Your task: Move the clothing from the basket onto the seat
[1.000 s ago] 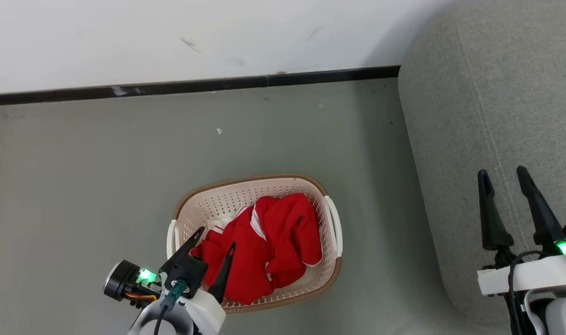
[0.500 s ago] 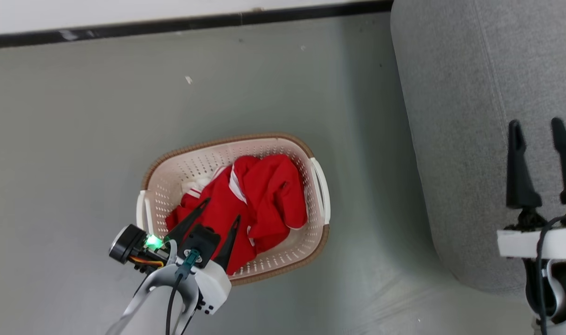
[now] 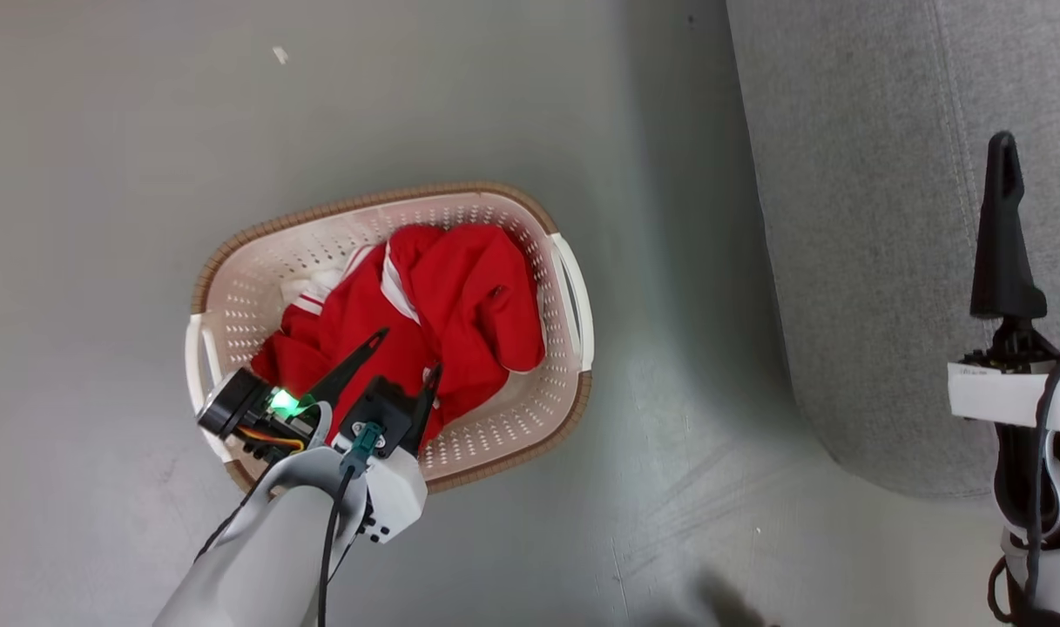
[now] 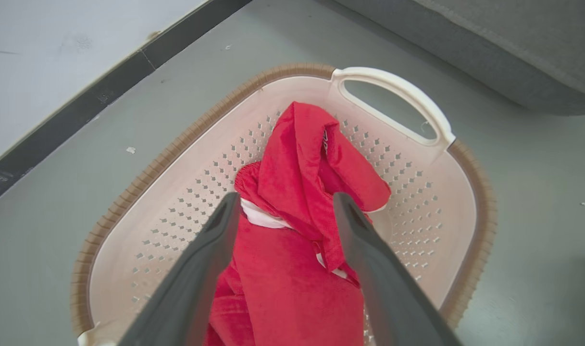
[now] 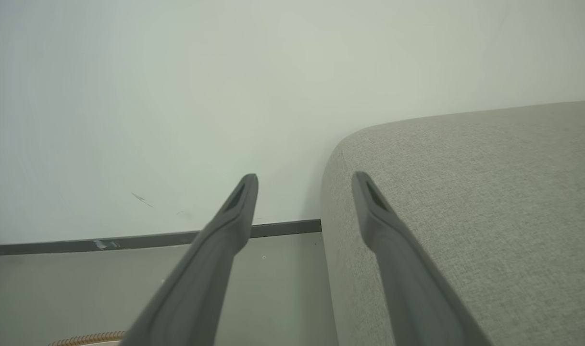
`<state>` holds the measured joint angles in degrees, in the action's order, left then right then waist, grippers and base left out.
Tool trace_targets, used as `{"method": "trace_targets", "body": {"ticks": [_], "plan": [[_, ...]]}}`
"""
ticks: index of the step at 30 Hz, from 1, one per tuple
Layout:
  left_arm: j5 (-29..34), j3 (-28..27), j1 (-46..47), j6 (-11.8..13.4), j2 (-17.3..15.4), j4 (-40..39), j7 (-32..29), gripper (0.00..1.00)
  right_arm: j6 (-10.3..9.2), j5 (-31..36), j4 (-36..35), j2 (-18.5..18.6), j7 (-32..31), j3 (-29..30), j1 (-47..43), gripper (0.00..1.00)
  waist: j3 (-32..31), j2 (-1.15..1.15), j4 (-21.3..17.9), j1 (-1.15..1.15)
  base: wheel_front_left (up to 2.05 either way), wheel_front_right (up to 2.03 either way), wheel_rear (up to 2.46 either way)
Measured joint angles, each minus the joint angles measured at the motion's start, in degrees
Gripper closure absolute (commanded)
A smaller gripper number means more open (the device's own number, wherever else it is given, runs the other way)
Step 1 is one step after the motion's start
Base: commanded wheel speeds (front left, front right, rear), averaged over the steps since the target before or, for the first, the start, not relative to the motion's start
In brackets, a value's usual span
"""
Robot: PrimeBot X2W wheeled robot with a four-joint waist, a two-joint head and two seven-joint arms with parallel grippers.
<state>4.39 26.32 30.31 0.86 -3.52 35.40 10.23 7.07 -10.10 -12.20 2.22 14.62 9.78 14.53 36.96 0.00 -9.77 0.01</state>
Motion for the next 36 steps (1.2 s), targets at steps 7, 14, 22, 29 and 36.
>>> {"method": "trace_targets", "body": {"ticks": [7,14,22,29,36], "plan": [[1.8,0.6,3.3,0.1,0.0,3.2,0.0,0.0,0.0,0.0,-0.9,0.0,0.0,-1.4,3.3,0.0,3.9,0.0,-1.1,0.0,0.0,0.0,0.0],[2.3,0.3,5.8,1.0,-0.4,6.6,-0.1,0.0,0.0,-0.2,-2.3,0.0,0.0,-1.7,6.1,0.0,7.4,0.0,-2.0,0.0,0.0,0.0,0.0],[2.4,-0.8,9.4,2.1,-1.1,10.0,-0.7,0.0,0.0,-0.5,-2.8,0.1,0.0,-1.6,7.9,0.0,10.7,0.0,-2.8,0.0,0.0,0.0,0.0],[2.5,-1.6,12.0,3.0,-1.5,12.5,-1.5,0.0,0.0,-0.5,-3.1,0.1,0.0,-1.6,9.5,0.0,12.9,0.0,-3.1,0.0,0.0,0.0,0.0],[2.8,-1.6,14.6,3.6,-1.2,16.0,-3.9,0.0,0.0,-0.5,-3.4,0.1,0.0,-1.6,10.7,0.0,14.6,0.0,-3.2,0.0,0.0,0.0,0.0]]}}
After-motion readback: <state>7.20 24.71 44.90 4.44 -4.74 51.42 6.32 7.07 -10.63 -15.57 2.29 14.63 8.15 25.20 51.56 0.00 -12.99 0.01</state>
